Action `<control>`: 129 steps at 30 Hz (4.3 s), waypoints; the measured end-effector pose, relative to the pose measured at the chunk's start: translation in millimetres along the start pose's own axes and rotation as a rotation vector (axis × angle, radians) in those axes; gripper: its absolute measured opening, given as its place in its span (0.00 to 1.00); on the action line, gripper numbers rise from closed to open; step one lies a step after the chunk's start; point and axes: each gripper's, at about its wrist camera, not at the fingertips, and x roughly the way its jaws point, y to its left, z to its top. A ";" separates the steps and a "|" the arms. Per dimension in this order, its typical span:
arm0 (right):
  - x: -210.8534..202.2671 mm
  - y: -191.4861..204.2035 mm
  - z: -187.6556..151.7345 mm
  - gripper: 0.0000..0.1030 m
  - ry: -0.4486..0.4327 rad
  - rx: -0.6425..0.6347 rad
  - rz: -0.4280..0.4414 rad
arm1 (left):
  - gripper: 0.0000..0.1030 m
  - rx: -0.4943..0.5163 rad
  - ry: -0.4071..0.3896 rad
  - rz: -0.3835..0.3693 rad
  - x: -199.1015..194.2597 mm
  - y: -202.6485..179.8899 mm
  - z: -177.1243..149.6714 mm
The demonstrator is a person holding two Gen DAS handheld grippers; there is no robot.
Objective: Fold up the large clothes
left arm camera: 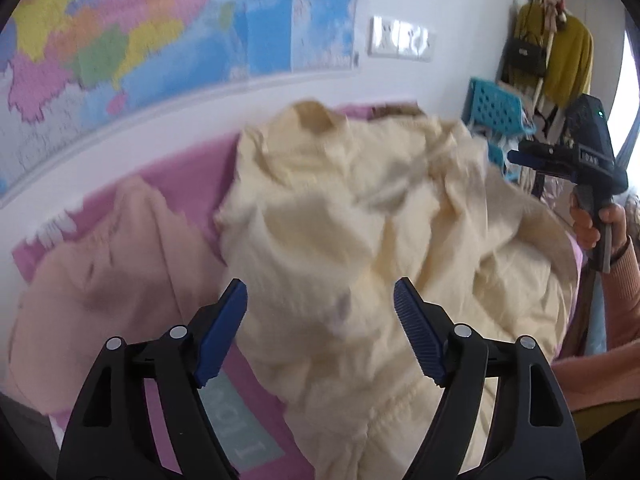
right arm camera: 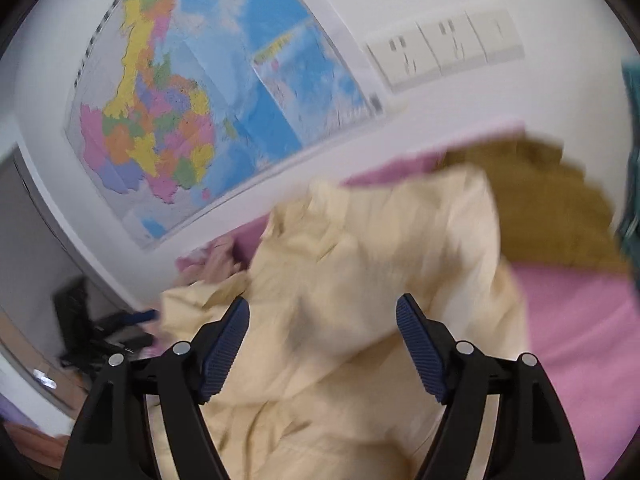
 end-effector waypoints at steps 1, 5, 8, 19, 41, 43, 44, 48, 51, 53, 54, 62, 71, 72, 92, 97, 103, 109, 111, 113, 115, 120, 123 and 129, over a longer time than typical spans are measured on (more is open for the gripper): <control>4.4 3.1 8.0 0.77 0.003 -0.028 -0.041 | 0.73 -0.001 -0.002 0.010 2.6 1.9 5.8; 43.8 -6.6 31.8 0.80 0.107 -0.041 -0.058 | 0.64 -0.009 0.031 0.010 21.1 2.7 20.1; 74.8 -13.1 39.2 0.80 0.197 -0.076 -0.081 | 0.58 0.009 0.068 0.050 39.1 -2.0 23.2; 38.3 -8.4 32.7 0.09 0.136 -0.214 0.015 | 0.23 -0.039 0.116 0.150 68.4 9.8 36.6; 13.8 -39.2 5.6 0.71 0.232 -0.193 -0.047 | 0.49 -0.051 0.100 0.279 77.8 9.5 33.6; 42.5 -36.5 -0.3 0.75 0.319 -0.202 -0.057 | 0.49 -0.051 0.088 0.273 69.9 7.1 31.3; 54.0 -37.3 -3.0 0.75 0.352 -0.203 -0.064 | 0.49 -0.049 0.084 0.269 66.9 5.2 29.7; 72.7 -30.3 -12.5 0.22 0.416 -0.240 -0.027 | 0.50 -0.048 0.089 0.265 64.6 0.7 23.1; 67.0 -5.3 -15.3 0.15 0.385 -0.380 -0.102 | 0.50 -0.060 0.097 0.259 66.4 3.2 20.3; 58.8 7.9 -3.2 0.15 0.317 -0.427 -0.138 | 0.50 -0.067 0.083 0.267 64.2 4.2 22.9; 54.4 10.6 7.3 0.14 0.272 -0.428 -0.141 | 0.50 -0.074 0.067 0.264 61.2 5.0 25.7; 80.9 -7.7 38.2 0.15 0.244 -0.369 -0.165 | 0.50 -0.090 0.007 0.249 58.3 0.6 36.7; 76.5 -48.8 7.8 0.36 0.339 -0.204 -0.166 | 0.54 -0.034 0.164 0.249 114.5 0.8 19.0; 72.2 -45.8 7.6 0.38 0.335 -0.209 -0.171 | 0.54 -0.028 0.164 0.250 115.9 -0.6 18.7; 93.2 -56.8 -24.2 0.00 0.420 -0.167 -0.141 | 0.62 0.038 0.159 0.328 124.8 -8.0 15.4; 58.7 -45.8 -20.8 0.14 0.327 -0.176 -0.133 | 0.62 0.060 0.150 0.356 122.9 -10.6 14.9; 52.8 -15.3 -13.1 0.32 0.271 -0.270 -0.107 | 0.62 0.064 0.111 0.369 97.1 -12.8 15.9; 99.8 -54.8 -13.9 0.24 0.369 -0.143 -0.092 | 0.62 0.052 0.120 0.385 94.2 -20.2 7.4; 102.1 -60.2 -17.2 0.22 0.370 -0.130 -0.088 | 0.62 0.046 0.120 0.388 93.5 -22.0 4.9; 100.6 -59.9 -18.0 0.22 0.364 -0.128 -0.085 | 0.62 0.052 0.120 0.399 93.6 -23.2 4.5; 101.3 -60.2 -18.0 0.22 0.366 -0.127 -0.089 | 0.62 0.066 0.121 0.413 95.0 -25.8 4.3; 97.9 -49.5 -16.1 0.25 0.360 -0.163 -0.115 | 0.62 0.062 0.140 0.415 100.8 -23.9 1.0; 89.2 -44.3 -15.4 0.29 0.341 -0.170 -0.105 | 0.64 0.058 0.153 0.407 104.9 -20.7 -1.7; 57.2 -35.5 -10.3 0.56 0.264 -0.207 -0.111 | 0.66 0.052 0.163 0.412 108.7 -18.5 -4.9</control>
